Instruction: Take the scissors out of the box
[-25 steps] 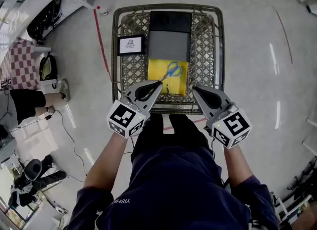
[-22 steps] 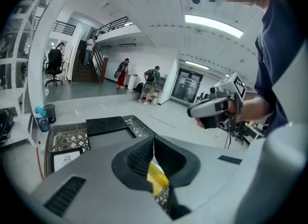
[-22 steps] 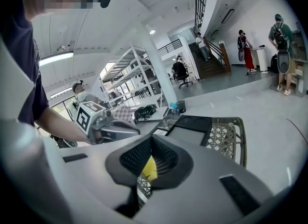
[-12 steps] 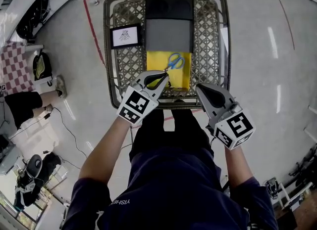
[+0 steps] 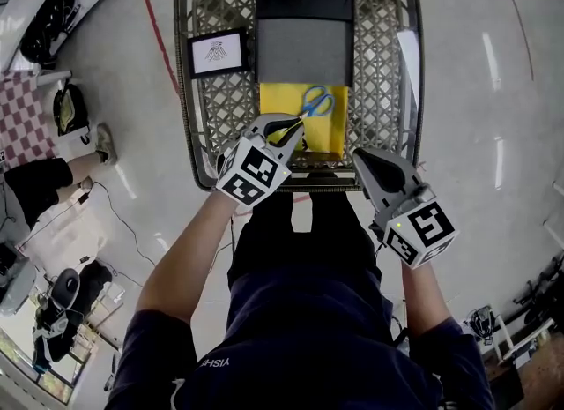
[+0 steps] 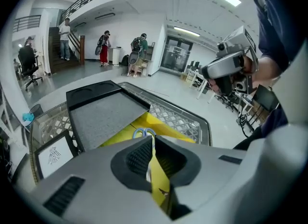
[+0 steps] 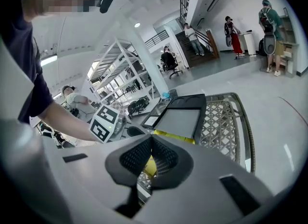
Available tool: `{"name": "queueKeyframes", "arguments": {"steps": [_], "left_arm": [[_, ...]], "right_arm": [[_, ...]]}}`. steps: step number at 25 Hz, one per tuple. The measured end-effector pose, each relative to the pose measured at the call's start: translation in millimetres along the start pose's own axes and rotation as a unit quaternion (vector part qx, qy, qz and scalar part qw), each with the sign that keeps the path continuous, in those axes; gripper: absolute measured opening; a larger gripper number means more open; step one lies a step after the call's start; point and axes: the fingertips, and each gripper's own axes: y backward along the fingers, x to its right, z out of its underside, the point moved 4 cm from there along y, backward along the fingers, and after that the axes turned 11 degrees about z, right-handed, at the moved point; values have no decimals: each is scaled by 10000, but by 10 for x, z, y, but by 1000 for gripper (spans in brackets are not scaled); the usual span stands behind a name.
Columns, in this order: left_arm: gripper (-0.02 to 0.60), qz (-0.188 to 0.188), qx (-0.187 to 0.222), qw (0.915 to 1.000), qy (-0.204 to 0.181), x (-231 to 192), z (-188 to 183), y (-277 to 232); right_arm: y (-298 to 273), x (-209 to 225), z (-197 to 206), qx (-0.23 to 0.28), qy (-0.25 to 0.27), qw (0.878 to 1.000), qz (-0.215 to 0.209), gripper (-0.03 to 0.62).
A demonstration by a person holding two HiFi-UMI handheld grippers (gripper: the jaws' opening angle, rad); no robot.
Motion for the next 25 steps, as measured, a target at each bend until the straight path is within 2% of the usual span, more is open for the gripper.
{"name": "queueKeyframes", "arguments": {"steps": [5, 10, 17, 25], "left_arm": [[29, 27, -408, 9992, -48, -80, 163, -131], [69, 89, -977, 9950, -171, -93, 264, -282], [124, -4, -1838, 9828, -166, -151, 384, -512], [124, -88, -2467, 9690, 9, -217, 522, -663]], "right_arm": [[-51, 56, 102, -126, -115, 9999, -16, 18], [-81, 111, 151, -164, -202, 9997, -31, 18], [-69, 188, 181, -174, -299, 9994, -23, 18], [-9, 309, 224, -231, -378, 9990, 73, 18]]}}
